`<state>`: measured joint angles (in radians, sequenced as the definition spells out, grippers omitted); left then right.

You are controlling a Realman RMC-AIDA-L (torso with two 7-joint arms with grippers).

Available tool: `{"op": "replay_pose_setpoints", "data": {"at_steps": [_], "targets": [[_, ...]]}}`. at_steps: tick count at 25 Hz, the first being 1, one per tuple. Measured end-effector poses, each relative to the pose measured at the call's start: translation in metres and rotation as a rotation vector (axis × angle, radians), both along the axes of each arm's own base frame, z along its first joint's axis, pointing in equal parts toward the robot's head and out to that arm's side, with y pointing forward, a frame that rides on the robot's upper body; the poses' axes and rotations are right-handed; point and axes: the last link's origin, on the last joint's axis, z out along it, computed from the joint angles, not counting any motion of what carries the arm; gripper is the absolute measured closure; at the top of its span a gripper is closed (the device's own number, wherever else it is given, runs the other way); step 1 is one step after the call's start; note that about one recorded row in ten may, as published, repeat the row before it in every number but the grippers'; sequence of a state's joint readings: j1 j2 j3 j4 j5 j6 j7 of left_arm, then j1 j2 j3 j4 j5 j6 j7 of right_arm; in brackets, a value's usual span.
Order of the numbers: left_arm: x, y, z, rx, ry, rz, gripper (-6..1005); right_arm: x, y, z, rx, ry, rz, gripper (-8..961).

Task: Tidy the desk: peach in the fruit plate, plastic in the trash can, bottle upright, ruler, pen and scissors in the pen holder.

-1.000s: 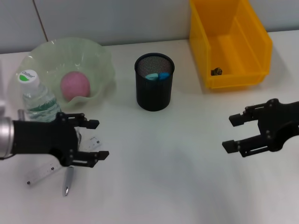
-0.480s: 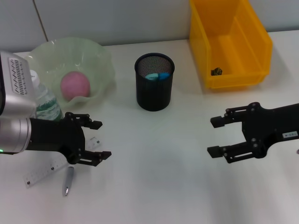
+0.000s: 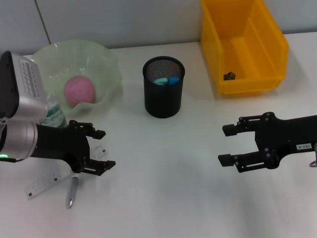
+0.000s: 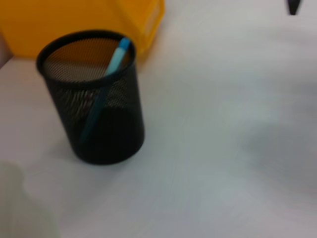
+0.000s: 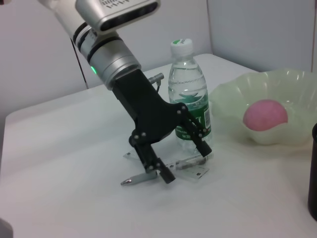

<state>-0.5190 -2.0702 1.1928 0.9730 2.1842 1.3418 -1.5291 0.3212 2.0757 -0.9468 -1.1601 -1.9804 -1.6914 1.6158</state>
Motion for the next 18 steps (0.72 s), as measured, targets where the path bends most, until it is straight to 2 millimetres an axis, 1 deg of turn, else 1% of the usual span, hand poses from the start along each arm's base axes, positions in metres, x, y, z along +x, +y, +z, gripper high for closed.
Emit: {"op": "replay_pose_setpoints", "data": {"at_steps": [7, 18], "targets": [[0.002, 0.008, -0.002, 0.003, 0.049, 0.058, 184, 0.003, -0.003, -0.002, -0.016, 0.008, -0.016, 191], [0.002, 0.012, -0.006, 0.02, 0.074, 0.057, 184, 0.006, -0.006, -0.005, -0.027, 0.015, -0.035, 192]]}}
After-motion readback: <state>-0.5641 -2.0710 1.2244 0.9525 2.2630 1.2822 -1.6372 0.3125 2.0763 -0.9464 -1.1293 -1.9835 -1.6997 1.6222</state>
